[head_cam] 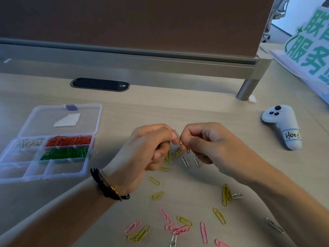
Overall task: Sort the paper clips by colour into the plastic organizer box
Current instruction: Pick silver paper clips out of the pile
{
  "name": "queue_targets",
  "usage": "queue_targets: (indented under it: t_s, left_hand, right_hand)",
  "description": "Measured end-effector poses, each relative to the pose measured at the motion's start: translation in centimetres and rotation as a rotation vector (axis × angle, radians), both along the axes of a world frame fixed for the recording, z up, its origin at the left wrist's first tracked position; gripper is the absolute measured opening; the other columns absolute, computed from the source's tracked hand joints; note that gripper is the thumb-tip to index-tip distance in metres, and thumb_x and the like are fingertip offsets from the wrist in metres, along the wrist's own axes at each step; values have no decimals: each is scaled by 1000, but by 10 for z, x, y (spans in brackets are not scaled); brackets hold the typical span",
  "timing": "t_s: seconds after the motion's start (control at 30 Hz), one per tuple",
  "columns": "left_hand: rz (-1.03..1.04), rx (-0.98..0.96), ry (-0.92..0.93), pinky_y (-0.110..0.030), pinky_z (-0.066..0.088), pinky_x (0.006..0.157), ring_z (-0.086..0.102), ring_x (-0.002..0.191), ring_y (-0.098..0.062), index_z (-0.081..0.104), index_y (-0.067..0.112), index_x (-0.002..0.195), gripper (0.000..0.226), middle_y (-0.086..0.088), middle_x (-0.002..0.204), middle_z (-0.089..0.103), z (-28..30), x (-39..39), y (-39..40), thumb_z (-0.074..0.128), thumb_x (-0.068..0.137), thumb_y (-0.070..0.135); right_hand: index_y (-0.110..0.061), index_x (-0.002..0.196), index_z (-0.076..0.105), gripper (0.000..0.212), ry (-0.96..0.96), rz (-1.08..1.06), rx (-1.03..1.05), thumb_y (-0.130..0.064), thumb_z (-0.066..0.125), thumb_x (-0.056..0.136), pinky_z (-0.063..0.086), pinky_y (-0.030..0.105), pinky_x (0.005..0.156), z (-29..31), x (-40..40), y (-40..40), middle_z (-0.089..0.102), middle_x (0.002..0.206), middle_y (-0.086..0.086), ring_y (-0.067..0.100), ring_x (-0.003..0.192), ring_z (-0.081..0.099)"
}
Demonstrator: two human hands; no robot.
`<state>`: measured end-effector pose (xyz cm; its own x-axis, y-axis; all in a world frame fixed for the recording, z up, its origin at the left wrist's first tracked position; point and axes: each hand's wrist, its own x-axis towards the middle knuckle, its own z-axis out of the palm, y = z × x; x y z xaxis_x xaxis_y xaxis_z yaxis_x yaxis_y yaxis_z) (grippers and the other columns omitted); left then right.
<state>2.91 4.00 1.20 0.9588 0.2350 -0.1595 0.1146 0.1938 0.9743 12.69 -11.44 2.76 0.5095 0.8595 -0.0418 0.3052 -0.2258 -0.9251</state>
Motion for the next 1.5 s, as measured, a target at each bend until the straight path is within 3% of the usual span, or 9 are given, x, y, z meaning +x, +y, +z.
queue_targets:
  t_s: [0.17,0.23,0.33,0.57,0.77,0.93,1.17,1.3,1.5]
  left_hand:
    - [104,14,-37,-17,15,42,15,42,-12,63,13,65,13,0,47,27,0,0,-1,59,74,20]
    - [181,45,-80,-18,16,42,17,42,-12,65,13,63,13,-1,47,30,-1,0,-2,60,74,18]
    - [263,104,-146,-18,19,42,22,39,-12,66,11,64,13,-4,47,33,1,0,-3,60,74,16]
    - [315,476,-359,-35,35,40,35,40,-19,64,6,69,16,5,42,47,7,-6,-9,60,84,6]
    - [307,665,-465,-30,40,40,45,42,-27,64,7,71,14,-11,49,50,9,-9,-7,61,83,1]
    - [266,534,-438,-32,36,40,39,41,-21,64,9,70,14,-6,47,49,10,-10,-11,61,84,6]
    - [233,316,-285,-28,33,48,31,40,-13,64,10,69,15,-5,44,43,9,-7,-7,58,80,17]
    - [166,99,-206,-17,19,41,21,39,-13,62,11,67,14,-6,44,36,7,-4,-5,55,78,15]
    - [62,-49,-163,-18,11,41,16,40,-9,62,10,68,14,-4,47,31,8,-5,-5,54,78,15]
  right_hand:
    - [-10,79,73,22,-64,-78,16,-10,60,97,34,14,47,6,2,-3,57,51,-4,2,48,43]
    - [-18,78,75,19,-145,-100,10,-19,64,94,36,20,50,7,-1,-3,59,62,16,11,53,44]
    - [-19,77,74,18,-156,-87,6,-24,67,93,36,36,52,8,-7,-1,59,66,21,18,54,43]
    - [-15,68,70,31,70,-76,90,-7,59,95,27,12,47,11,-11,-1,44,51,-9,5,47,32]
    - [-15,61,65,23,203,-90,104,-20,55,82,17,23,44,16,-14,-1,39,54,3,15,49,23]
    - [-14,55,57,25,334,-97,123,-22,55,79,14,24,44,18,-15,0,31,54,4,15,48,21]
    - [-8,62,61,27,-107,-157,130,-20,58,86,24,13,44,20,-15,-7,37,48,-8,4,44,29]
    - [-15,70,63,25,-438,-196,133,-20,59,95,29,19,45,11,-13,-9,50,53,1,14,48,42]
    - [-19,85,67,14,-841,-235,187,-24,61,96,37,28,50,3,-7,-10,48,60,-16,8,54,43]
